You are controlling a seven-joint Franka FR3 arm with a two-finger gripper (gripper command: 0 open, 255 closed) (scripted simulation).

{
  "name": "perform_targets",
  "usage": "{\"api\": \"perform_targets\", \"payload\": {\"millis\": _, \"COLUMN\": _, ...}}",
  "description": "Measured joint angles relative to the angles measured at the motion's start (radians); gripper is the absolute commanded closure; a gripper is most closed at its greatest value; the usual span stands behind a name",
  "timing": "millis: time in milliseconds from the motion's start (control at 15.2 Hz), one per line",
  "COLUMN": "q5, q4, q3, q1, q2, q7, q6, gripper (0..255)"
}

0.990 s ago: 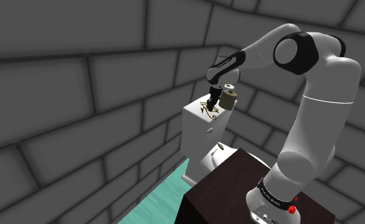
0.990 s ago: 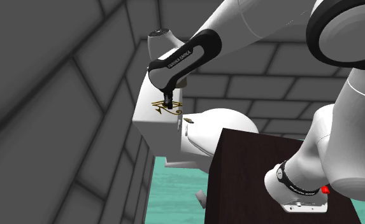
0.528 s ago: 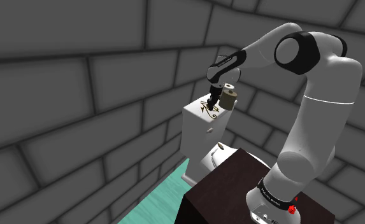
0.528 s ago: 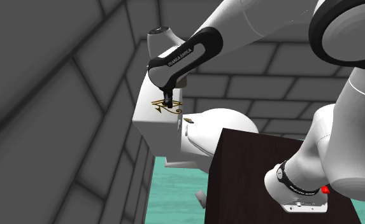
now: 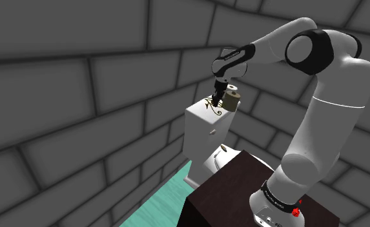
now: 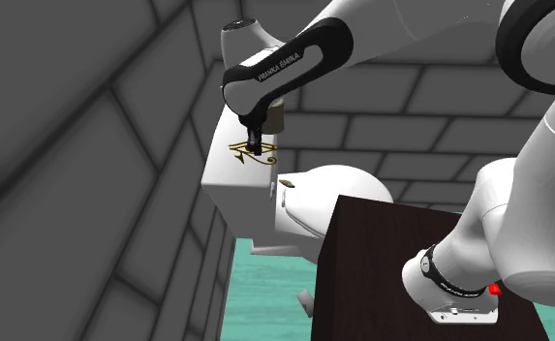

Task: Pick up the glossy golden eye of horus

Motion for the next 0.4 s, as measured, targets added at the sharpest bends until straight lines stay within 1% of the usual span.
{"api": "perform_targets", "payload": {"millis": 396, "q5": -0.014, "q4": 0.028, "q3": -0.002, "q1": 0.005, "q2": -0.039, "q7": 0.011, "q6": -0.066, "gripper": 255}}
